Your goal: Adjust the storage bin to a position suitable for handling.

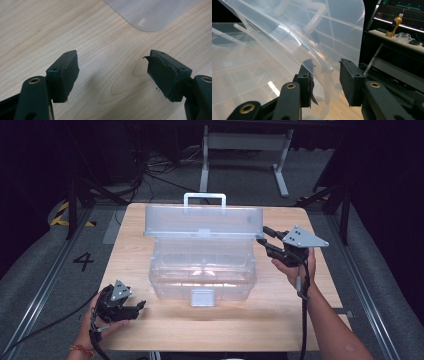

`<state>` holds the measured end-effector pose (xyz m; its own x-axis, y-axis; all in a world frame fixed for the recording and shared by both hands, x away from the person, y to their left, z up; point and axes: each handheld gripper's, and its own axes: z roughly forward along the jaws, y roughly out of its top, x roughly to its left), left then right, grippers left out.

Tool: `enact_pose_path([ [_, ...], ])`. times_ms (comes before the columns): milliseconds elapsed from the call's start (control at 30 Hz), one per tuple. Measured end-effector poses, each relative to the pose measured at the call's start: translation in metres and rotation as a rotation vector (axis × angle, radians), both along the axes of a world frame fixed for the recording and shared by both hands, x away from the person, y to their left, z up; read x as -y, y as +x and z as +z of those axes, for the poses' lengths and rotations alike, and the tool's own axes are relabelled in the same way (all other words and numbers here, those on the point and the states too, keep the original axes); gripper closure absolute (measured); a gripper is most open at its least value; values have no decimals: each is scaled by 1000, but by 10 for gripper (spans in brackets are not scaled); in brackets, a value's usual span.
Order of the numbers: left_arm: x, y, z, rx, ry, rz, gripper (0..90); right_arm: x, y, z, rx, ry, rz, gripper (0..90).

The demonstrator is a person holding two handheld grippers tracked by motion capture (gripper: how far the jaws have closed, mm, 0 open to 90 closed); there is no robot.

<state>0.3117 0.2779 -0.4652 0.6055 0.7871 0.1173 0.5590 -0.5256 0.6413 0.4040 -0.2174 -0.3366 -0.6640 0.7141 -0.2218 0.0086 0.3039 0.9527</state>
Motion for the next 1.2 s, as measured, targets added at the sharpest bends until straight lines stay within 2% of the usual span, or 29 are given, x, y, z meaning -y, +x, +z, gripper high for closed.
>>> enact_pose_path([
  [100, 2, 1, -4, -24, -12, 5, 252, -1, 4, 2, 9, 14, -4, 676],
  [167, 2, 1, -5, -24, -4, -3, 248, -1, 6, 3, 10, 26, -9, 680],
  [200, 2, 1, -7, -23, -22, -3, 248, -2, 7, 4, 11, 32, -13, 683],
  [300, 0, 2, -7, -31, -33, 4, 239, -3, 10, 6, 16, 43, -23, 689],
  [367, -3, 3, -9, -29, -57, 6, 227, -3, 12, 7, 17, 47, -32, 697],
  [467, -8, 5, -14, -48, -122, 26, 194, -4, 15, 9, 23, 55, -45, 708],
  [633, -11, 5, -15, -29, -125, 22, 179, -8, 19, 13, 35, 63, -80, 731],
  [833, -11, 5, -16, -31, -129, 23, 174, -10, 28, 18, 29, 83, -110, 750],
  [1200, -11, 5, -16, -32, -130, 26, 172, -13, 41, 25, 24, 77, -145, 787],
])
